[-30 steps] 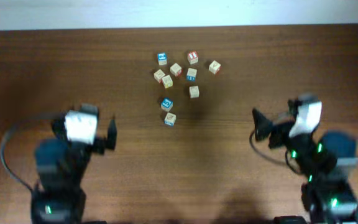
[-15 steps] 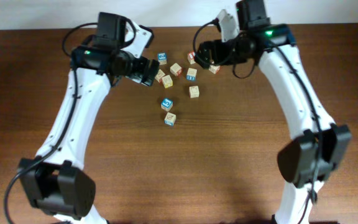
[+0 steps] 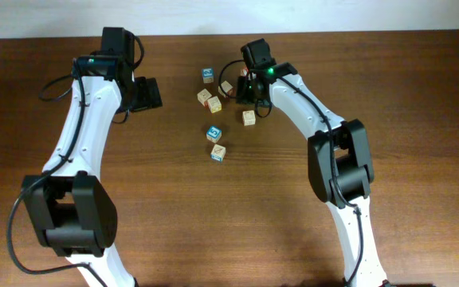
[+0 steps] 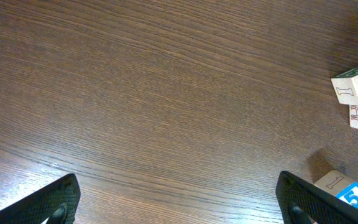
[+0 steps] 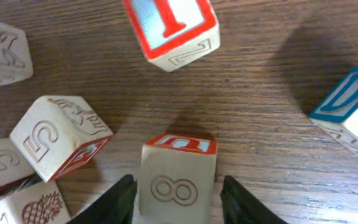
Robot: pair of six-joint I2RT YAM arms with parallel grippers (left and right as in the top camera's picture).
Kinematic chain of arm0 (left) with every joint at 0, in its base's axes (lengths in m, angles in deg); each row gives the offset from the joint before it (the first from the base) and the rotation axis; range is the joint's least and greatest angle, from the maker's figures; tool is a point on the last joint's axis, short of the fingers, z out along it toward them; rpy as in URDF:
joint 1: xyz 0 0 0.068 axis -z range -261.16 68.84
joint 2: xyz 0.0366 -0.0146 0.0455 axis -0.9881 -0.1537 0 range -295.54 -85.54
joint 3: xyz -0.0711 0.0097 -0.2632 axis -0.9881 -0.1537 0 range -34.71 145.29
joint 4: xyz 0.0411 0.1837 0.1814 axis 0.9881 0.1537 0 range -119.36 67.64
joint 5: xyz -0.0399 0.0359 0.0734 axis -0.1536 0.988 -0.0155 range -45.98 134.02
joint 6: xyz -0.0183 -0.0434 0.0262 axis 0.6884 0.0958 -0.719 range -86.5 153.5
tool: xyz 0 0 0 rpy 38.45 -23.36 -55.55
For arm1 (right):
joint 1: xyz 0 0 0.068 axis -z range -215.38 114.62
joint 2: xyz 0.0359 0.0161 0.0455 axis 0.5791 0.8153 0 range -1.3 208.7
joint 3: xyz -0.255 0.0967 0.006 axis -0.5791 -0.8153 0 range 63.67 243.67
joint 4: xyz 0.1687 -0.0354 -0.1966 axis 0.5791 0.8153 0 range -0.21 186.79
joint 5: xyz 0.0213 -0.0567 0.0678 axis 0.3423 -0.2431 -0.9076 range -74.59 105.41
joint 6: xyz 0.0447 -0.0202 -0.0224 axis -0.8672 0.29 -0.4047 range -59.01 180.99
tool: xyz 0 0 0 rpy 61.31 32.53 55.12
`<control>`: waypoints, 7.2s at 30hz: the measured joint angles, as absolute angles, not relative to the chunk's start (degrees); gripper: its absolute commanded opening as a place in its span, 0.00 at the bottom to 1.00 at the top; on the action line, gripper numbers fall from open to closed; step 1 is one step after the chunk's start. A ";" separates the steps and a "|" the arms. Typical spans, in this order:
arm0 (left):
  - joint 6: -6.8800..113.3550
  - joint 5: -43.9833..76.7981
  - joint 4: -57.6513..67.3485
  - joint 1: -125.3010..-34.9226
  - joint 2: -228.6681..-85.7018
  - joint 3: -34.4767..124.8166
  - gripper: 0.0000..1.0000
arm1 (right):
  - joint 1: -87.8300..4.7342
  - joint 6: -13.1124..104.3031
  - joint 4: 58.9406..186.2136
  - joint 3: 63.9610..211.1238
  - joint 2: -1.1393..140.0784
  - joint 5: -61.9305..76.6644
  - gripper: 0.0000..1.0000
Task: Rotate 3 blocks
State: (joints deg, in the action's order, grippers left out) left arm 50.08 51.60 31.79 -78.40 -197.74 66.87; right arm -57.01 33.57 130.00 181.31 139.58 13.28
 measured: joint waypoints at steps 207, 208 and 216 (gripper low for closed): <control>50.30 51.60 31.94 -78.40 -197.74 66.90 0.99 | -73.82 26.43 140.10 148.44 115.55 8.93 0.49; 50.30 51.60 31.94 -78.40 -197.74 66.90 0.99 | -73.82 26.43 140.38 148.44 115.55 8.69 0.50; 50.30 51.60 31.92 -78.40 -197.74 66.90 0.99 | -69.23 27.85 160.58 159.15 116.41 11.60 0.33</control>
